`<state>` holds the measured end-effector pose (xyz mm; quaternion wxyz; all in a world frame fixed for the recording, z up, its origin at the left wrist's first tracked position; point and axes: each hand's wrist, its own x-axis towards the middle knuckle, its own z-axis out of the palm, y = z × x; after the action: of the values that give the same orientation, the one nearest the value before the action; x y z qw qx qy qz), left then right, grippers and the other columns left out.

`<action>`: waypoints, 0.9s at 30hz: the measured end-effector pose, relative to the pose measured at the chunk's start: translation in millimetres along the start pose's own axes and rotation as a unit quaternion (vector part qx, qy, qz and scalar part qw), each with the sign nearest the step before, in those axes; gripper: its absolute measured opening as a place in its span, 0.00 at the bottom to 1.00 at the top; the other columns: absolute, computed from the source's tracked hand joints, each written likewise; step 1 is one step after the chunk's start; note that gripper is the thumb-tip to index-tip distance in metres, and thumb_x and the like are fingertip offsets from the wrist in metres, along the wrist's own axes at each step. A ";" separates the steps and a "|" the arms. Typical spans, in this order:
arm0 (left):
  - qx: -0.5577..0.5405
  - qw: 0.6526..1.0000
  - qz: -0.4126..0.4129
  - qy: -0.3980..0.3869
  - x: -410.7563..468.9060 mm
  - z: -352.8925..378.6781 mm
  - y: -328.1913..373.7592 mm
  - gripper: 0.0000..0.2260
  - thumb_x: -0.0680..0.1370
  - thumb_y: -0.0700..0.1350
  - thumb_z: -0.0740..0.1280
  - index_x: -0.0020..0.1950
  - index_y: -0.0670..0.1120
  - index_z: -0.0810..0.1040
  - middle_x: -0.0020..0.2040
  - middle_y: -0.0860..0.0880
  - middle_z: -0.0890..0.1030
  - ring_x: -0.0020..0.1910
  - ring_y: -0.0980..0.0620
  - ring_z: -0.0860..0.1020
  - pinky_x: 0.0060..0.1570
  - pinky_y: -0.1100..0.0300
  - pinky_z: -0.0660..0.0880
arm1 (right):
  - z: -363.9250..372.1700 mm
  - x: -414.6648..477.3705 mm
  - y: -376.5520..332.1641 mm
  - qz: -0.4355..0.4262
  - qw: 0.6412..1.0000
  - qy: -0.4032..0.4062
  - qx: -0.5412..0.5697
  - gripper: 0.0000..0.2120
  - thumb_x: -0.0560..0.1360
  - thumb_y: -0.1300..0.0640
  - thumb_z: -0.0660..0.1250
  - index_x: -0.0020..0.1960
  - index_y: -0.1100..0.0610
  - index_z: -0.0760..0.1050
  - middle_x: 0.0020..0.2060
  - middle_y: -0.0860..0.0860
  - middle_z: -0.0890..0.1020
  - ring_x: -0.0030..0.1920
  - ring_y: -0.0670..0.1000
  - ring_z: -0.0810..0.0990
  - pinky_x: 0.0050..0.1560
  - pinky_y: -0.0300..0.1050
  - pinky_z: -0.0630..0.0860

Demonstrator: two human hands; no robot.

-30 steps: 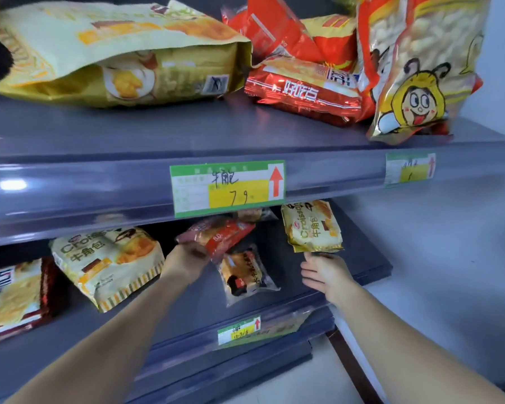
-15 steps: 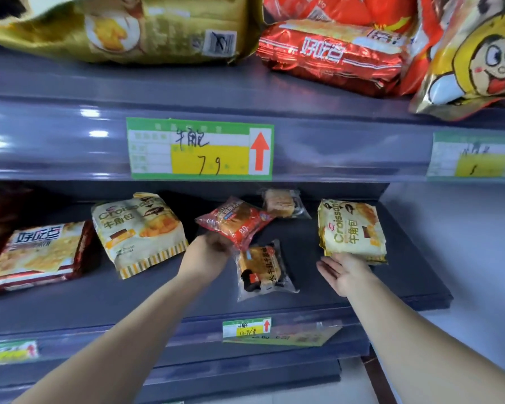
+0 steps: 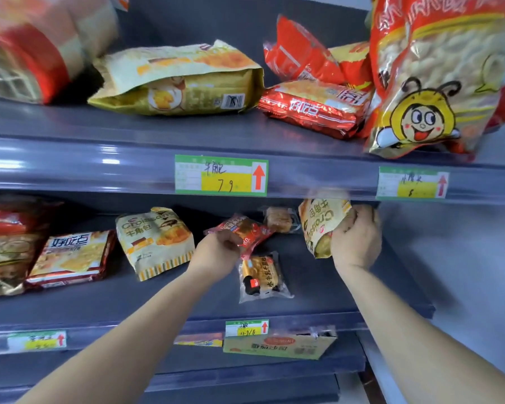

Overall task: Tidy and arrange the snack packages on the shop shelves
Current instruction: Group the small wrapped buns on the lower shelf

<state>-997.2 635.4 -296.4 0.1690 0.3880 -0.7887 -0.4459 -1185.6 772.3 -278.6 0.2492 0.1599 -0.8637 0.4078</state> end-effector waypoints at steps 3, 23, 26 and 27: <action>-0.009 1.000 0.018 0.009 -16.5 -15.0 13.2 0.08 0.75 0.45 0.70 0.54 0.49 0.79 0.51 0.50 0.81 0.51 0.49 0.79 0.45 0.62 0.70 | -19.4 -5.0 -25.5 -0.011 0.999 0.009 0.053 0.10 0.79 0.63 0.60 0.55 0.66 0.75 0.55 0.63 0.79 0.51 0.67 0.77 0.40 0.50 0.66; 0.132 0.984 0.095 0.067 -143.6 -181.2 -8.1 0.18 0.76 0.43 0.69 0.30 0.49 0.65 0.29 0.53 0.68 0.31 0.53 0.66 0.29 0.61 0.60 | -115.2 -126.6 -197.1 -0.158 0.844 -0.458 0.231 0.05 0.78 0.60 0.65 0.48 0.55 0.80 0.40 0.48 0.85 0.34 0.37 0.79 0.31 0.27 0.71; -0.028 0.996 0.026 0.077 -161.7 -217.7 -20.5 0.15 0.77 0.41 0.69 0.32 0.46 0.70 0.27 0.52 0.70 0.26 0.55 0.67 0.25 0.62 0.63 | -132.4 -135.5 -207.2 -0.107 0.834 -0.485 0.240 0.06 0.78 0.52 0.66 0.52 0.52 0.80 0.43 0.48 0.85 0.40 0.42 0.82 0.33 0.30 0.73; -0.096 0.993 0.005 0.072 -168.5 -230.5 -22.1 0.13 0.77 0.41 0.69 0.33 0.45 0.72 0.27 0.51 0.71 0.24 0.55 0.67 0.23 0.64 0.64 | -137.4 -138.4 -209.1 -0.096 0.833 -0.491 0.237 0.08 0.78 0.49 0.66 0.51 0.51 0.80 0.43 0.47 0.85 0.45 0.44 0.82 0.40 0.34 0.76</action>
<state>-737.6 625.4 -175.7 0.2639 0.3973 -0.7300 -0.4896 -930.0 761.2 -151.0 -0.2155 0.4754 -0.7294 0.4422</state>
